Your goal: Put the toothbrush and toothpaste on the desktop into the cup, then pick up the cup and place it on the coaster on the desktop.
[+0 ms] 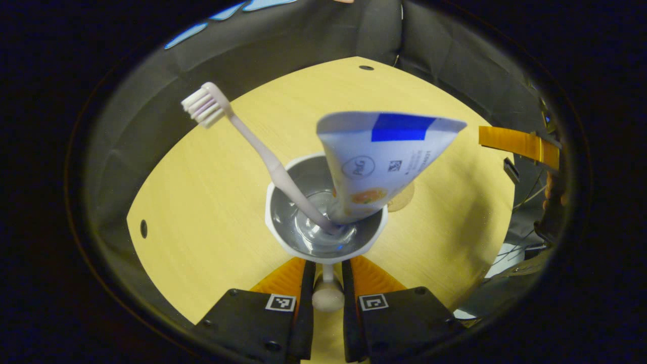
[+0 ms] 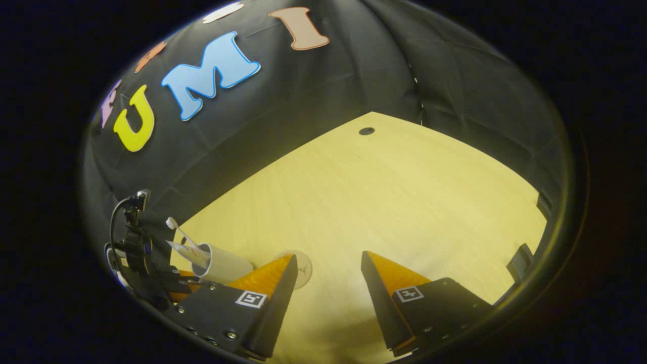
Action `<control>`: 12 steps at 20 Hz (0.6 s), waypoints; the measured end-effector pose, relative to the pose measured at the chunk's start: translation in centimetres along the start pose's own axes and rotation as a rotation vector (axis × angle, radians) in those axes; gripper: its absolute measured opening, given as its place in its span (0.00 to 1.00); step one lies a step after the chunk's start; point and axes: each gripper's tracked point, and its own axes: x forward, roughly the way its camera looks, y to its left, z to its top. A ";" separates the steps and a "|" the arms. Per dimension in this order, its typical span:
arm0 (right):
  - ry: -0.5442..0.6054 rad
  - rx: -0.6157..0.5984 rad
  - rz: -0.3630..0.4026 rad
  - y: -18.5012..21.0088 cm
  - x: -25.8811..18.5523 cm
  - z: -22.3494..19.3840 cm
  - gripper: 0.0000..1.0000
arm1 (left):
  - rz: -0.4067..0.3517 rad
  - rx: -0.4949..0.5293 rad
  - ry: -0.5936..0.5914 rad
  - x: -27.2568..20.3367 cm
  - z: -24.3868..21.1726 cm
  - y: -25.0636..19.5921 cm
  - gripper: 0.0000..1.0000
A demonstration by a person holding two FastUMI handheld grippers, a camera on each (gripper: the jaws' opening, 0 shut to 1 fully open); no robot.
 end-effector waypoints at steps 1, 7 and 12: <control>-0.004 0.007 -0.007 -0.6 -0.2 0.2 0.77 | -0.004 0.009 -0.001 0.2 0.6 -0.7 0.31; -0.021 0.061 -0.053 -4.3 -1.1 1.0 0.77 | -0.032 0.058 0.000 1.9 3.3 -4.4 0.31; -0.028 0.090 -0.085 -6.7 -1.7 1.4 0.77 | -0.048 0.084 0.014 3.5 4.5 -6.8 0.31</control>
